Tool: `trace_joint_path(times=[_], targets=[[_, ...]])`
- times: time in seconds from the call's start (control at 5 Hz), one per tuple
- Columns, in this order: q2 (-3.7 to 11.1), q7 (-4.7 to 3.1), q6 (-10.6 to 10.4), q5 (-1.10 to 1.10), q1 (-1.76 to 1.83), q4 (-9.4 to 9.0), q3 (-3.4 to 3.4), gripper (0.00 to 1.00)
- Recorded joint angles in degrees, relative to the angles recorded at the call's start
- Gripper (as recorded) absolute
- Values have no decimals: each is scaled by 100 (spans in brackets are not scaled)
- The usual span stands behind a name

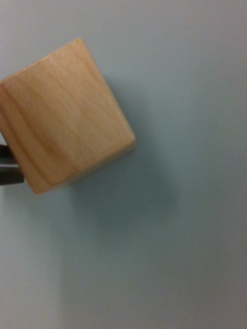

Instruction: Push wooden cube

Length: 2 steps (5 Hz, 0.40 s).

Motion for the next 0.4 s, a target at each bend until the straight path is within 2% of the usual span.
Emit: trace_joint_path(times=[0.4], targets=[[30,1,16,4,0,46,3,100]])
